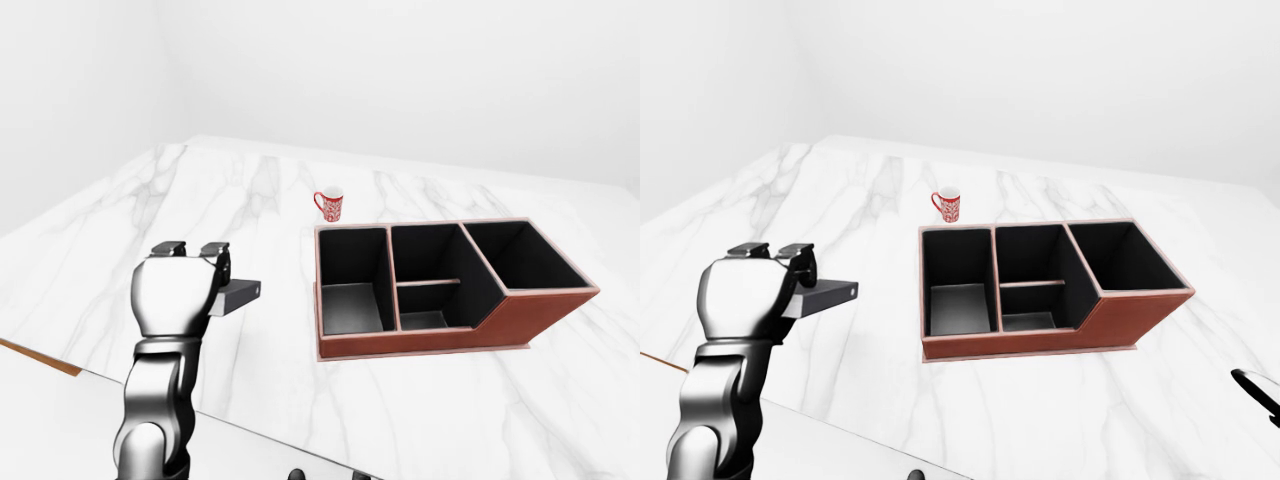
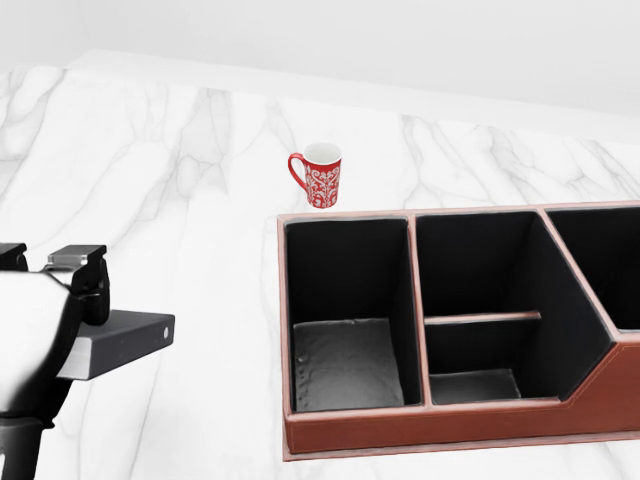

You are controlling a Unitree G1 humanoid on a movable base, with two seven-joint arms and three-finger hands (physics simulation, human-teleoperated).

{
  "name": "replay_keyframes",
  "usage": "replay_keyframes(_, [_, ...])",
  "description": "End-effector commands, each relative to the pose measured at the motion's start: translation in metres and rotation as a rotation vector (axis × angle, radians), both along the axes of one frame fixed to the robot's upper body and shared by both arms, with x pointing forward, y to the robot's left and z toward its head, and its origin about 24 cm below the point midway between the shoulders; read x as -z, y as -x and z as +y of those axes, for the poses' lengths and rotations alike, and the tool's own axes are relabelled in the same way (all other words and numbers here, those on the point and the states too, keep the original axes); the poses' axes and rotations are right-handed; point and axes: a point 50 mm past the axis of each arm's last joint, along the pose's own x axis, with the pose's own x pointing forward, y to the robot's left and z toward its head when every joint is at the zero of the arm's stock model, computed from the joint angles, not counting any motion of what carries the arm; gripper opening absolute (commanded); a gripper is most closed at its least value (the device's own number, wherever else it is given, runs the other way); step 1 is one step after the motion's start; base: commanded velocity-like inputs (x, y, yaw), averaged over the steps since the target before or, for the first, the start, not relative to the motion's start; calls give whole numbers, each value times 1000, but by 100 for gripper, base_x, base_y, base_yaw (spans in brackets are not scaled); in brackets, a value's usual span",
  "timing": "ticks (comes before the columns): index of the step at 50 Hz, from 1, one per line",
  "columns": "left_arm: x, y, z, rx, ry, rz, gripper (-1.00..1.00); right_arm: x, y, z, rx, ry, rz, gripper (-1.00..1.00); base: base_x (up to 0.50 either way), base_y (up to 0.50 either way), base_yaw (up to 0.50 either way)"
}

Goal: Pick up the book and place it in the left compartment of the caddy.

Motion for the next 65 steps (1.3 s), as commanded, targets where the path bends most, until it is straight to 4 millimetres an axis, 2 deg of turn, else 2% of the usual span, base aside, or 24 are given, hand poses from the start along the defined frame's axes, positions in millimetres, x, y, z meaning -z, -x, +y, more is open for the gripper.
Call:
replay_keyframes(1, [-12,9,-12,32,-13,-77,-100,0,0,0,-1,-1,1,100,0,0,0])
replay_keyframes(31, [-34,34,-40,96,-13,-116,-100,2,-1,0,-7,-2,11,100,0,0,0])
replay_keyframes(65, [-46,57,-71,169,-33,-142,-100,2,-1,-1,-4,-5,9,100,0,0,0])
